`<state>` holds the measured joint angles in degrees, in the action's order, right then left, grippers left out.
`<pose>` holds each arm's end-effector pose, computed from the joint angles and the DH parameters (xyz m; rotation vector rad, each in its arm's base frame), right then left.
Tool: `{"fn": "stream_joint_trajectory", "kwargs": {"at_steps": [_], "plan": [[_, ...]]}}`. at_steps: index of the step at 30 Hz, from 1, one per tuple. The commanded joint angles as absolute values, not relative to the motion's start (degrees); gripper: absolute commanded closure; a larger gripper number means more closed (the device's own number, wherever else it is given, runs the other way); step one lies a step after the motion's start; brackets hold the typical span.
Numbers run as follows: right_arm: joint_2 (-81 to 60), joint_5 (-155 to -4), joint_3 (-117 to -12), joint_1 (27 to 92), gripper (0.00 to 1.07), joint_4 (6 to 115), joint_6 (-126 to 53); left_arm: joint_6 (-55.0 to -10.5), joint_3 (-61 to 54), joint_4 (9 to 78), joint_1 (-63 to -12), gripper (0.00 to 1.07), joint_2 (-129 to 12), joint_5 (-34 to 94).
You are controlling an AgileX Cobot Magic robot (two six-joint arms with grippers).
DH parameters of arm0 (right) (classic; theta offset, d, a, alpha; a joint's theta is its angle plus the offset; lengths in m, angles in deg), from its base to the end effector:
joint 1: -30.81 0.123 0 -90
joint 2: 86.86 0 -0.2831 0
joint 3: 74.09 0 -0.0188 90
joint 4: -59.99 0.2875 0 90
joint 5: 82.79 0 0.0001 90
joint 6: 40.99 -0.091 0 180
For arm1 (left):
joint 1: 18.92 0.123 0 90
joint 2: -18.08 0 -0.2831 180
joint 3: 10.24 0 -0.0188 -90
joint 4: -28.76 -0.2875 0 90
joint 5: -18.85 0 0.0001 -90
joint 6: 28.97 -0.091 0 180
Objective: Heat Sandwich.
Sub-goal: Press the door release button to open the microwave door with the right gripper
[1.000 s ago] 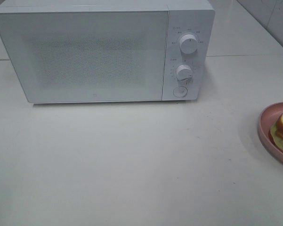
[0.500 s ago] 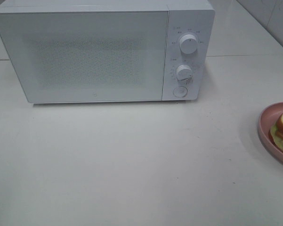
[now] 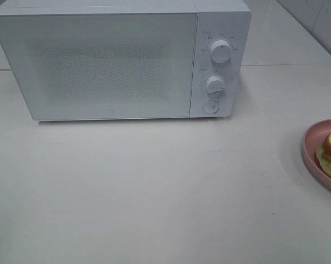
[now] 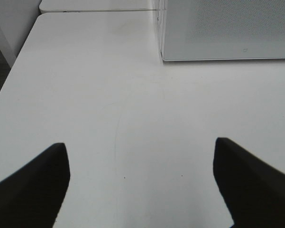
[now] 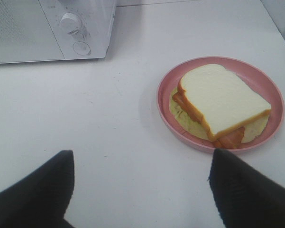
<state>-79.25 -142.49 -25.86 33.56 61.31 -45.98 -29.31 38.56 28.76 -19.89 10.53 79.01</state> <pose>0.0287 0.0032 0.2982 0.0385 2.0178 0.1133 0.0296 -0.0005 0.2944 0.0232 2.0334 -0.0069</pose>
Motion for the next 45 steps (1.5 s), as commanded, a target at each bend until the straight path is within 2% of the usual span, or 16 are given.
{"fn": "stream_joint_trajectory", "kwargs": {"at_steps": [1, 25, 45], "plan": [[-80.8, -142.1, -25.7, 33.5, 0.31, 60.9, -46.3, -29.3, 38.7, 28.8, -19.9, 0.30, 11.8, 78.2], [-80.8, -141.5, -26.2, 33.5, 0.31, 60.8, -46.0, -29.3, 38.7, 28.8, -19.9, 0.30, 11.8, 78.2], [-77.7, -122.0, -24.8, 33.5, 0.31, 60.7, -40.4, -29.3, 38.7, 28.8, -19.9, 0.30, 11.8, 78.2]]}}
